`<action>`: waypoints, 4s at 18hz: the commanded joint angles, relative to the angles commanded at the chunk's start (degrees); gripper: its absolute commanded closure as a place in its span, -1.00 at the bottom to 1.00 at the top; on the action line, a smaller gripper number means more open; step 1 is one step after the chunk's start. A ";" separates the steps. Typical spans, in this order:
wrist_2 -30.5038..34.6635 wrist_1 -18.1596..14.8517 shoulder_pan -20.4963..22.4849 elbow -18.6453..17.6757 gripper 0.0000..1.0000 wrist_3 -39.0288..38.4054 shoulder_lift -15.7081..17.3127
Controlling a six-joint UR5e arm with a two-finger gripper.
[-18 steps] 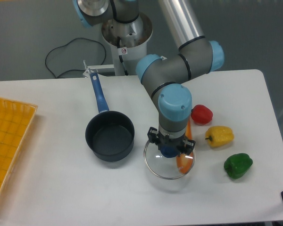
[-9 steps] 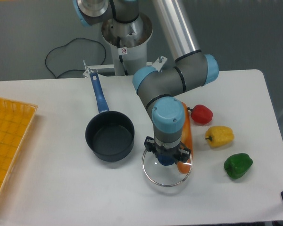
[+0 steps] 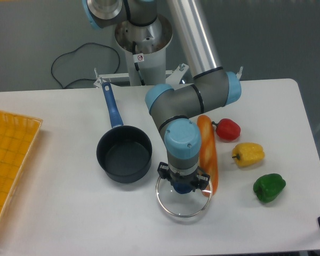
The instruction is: Place the lid on the table
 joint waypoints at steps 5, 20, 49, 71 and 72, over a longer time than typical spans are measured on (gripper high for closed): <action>-0.17 0.26 -1.06 0.09 0.27 -0.70 -0.62; -0.88 0.26 -1.23 0.09 0.25 -1.50 -1.50; -1.14 0.79 -1.23 0.09 -0.79 -0.88 -1.67; 5.19 0.79 -0.80 -8.17 -1.00 3.07 10.71; 5.79 0.62 -0.62 -8.09 -1.00 3.25 11.24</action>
